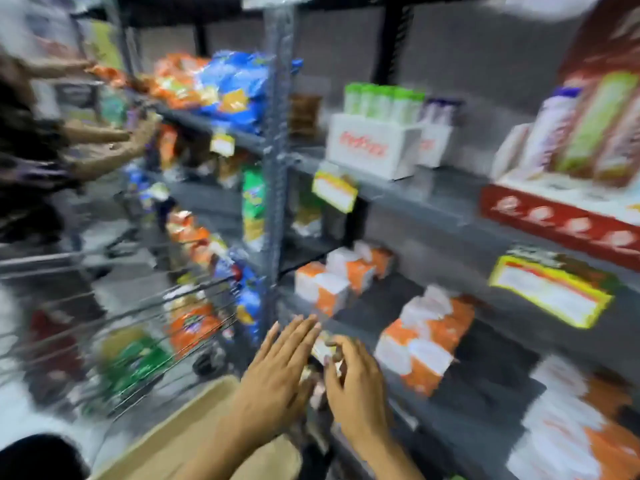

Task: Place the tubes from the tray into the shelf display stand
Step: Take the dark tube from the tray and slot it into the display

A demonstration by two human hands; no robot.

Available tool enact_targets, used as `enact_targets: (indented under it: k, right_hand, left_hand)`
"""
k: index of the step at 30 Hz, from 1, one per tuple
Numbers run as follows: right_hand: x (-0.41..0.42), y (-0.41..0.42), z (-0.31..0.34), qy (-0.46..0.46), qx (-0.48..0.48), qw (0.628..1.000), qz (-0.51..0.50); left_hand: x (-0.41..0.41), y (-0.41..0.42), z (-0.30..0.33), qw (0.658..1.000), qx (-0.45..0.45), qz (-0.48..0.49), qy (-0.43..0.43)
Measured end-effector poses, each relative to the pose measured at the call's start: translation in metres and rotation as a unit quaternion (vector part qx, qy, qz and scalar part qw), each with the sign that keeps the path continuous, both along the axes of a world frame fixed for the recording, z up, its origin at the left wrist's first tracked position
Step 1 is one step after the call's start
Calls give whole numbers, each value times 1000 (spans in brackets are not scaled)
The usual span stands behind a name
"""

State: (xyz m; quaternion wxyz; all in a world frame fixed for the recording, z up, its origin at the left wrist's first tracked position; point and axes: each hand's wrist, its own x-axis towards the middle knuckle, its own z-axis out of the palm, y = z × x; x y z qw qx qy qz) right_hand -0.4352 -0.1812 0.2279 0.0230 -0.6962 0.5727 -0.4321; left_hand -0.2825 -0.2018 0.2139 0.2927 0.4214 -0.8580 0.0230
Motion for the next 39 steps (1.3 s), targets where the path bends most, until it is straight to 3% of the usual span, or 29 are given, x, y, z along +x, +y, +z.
enact_targets:
  k: [3,8,19,29,39]
  right_hand:
    - [62,-7,-61,35,131,988,73]
    - [152,11,-136,130,272,932,203]
    - [234,54,-240,275,435,791,331]
    - [285,61,-296,339,485,712,378]
    - [328,48,-309,384,440,719,377]
  left_hand:
    - [68,17,-38,995,58,77,-1]
    - [179,82,-113,965,129,227,-12]
    - [255,204,-202,845,283,453,5]
    - [251,217,-216,828,254,500,15]
    - [255,218,-227,816,250,520,-25]
